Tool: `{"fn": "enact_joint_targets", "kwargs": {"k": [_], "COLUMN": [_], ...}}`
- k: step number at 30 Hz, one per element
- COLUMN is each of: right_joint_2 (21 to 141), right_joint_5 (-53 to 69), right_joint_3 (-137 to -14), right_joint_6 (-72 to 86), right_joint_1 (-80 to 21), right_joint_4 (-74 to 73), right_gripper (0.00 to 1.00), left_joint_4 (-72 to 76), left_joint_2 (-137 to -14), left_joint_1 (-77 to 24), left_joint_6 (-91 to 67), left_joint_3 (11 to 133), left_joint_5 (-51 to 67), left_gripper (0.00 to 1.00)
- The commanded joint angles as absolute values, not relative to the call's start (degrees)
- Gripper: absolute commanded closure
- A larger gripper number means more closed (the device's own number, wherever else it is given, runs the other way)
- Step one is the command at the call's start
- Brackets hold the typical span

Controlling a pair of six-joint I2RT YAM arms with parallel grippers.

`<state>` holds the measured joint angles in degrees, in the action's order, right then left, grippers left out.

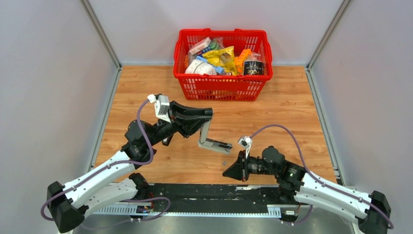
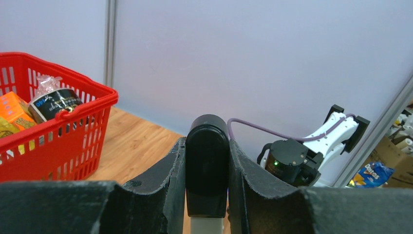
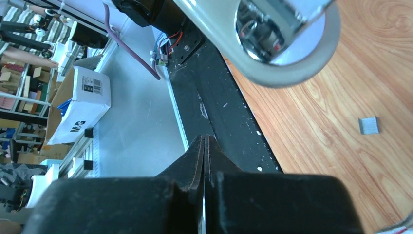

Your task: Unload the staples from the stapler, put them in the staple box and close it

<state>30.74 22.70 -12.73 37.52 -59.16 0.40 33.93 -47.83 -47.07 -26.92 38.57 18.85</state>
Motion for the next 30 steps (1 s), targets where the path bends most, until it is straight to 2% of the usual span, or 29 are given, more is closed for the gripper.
{"fn": "enact_joint_targets", "kwargs": {"k": [1, 8, 14, 20, 30], "right_joint_2": [28.6, 27.9, 32.8, 37.1, 45.3], "right_joint_5": [19.3, 14.2, 5.4, 0.2, -9.2], "right_joint_3": [-17.3, -25.8, -32.2, -34.1, -36.4], "right_joint_6": [34.2, 28.7, 26.2, 25.8, 25.8], "right_joint_1": [-59.5, -59.5, -59.5, -59.5, -59.6], "right_joint_4": [-5.5, -17.7, -19.8, -16.4, -8.5], "right_gripper": [1.0, 1.0, 1.0, 1.0, 1.0], "left_joint_4": [40.3, 37.3, 33.4, 28.6, 28.9], "left_joint_2": [-46.2, -45.4, -46.2, -46.8, -47.8], "left_joint_1": [-47.0, -47.0, -47.0, -47.0, -47.0], "left_joint_6": [-26.5, -24.8, -24.3, -23.4, -24.3], "left_joint_3": [39.8, 39.7, 40.3, 40.2, 38.8], "left_joint_5": [17.8, 17.7, 17.3, 17.0, 16.7], "left_gripper": [1.0, 1.0, 1.0, 1.0, 1.0]}}
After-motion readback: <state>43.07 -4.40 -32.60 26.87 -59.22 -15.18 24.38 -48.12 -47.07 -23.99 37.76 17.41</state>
